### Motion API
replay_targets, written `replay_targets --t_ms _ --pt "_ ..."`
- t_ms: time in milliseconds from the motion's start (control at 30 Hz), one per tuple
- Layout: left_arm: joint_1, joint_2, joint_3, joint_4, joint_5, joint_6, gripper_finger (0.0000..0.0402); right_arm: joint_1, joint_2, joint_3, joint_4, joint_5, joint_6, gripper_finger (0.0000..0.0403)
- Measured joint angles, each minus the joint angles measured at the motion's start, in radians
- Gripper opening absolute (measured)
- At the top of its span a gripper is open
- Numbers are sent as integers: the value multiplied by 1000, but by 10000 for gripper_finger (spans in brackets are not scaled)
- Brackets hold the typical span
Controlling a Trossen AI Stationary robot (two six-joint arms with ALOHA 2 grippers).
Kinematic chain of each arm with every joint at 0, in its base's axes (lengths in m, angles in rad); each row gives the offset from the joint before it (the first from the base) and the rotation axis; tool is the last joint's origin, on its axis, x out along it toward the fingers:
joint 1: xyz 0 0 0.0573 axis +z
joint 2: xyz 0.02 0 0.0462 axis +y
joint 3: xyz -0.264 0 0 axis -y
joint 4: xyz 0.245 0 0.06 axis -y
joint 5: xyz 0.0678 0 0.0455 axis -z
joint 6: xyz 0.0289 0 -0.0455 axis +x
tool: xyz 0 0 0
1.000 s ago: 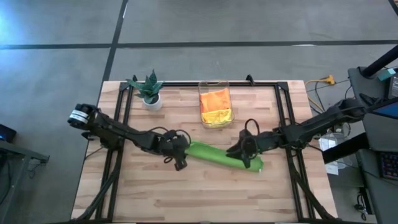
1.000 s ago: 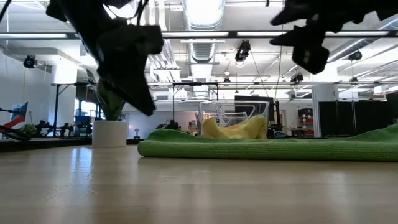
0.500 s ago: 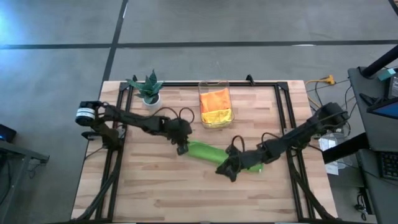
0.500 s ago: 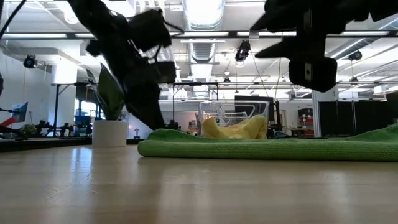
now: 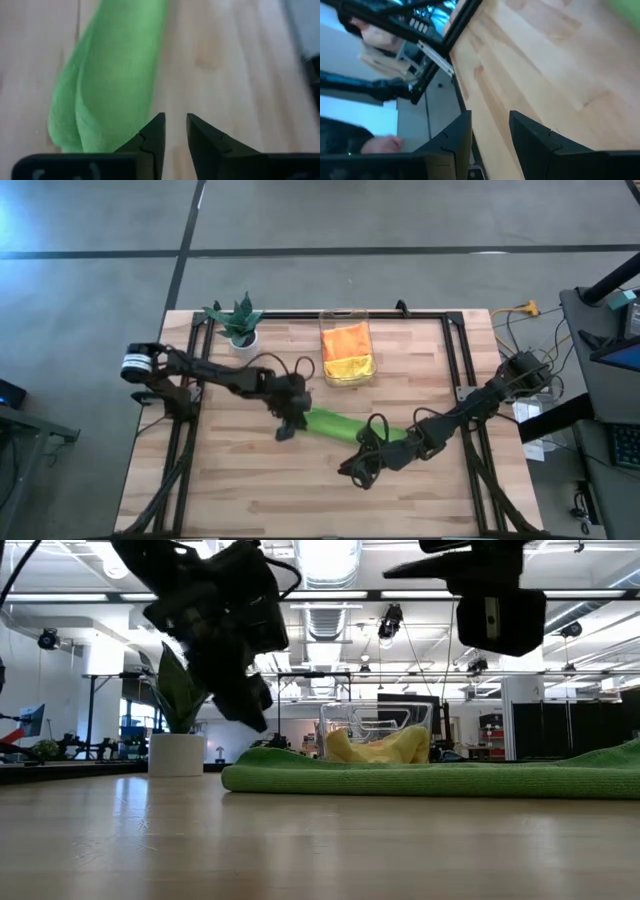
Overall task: Fold microfiber towels
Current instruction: Fold the green towel
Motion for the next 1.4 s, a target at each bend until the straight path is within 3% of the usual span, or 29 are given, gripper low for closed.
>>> replay_targets --t_ms 233,600,867,1100,1300,1400 --pt "-9 50 -5 11 -276 26 12 0 -9 28 -76 39 45 128" --pt "52 150 4 31 -263 26 6 9 -9 52 -87 39 81 128" --pt "22 153 -10 -37 -158 -61 6 42 -13 52 -170 41 144 128" --pt "-87 120 -25 -79 -101 -227 6 153 -34 50 -506 203 522 126" --pt "-236 118 -24 -80 -77 -392 6 381 -7 51 -555 559 1057 106" --pt "-299 118 -14 -78 -57 -415 6 438 33 66 -485 555 1072 89"
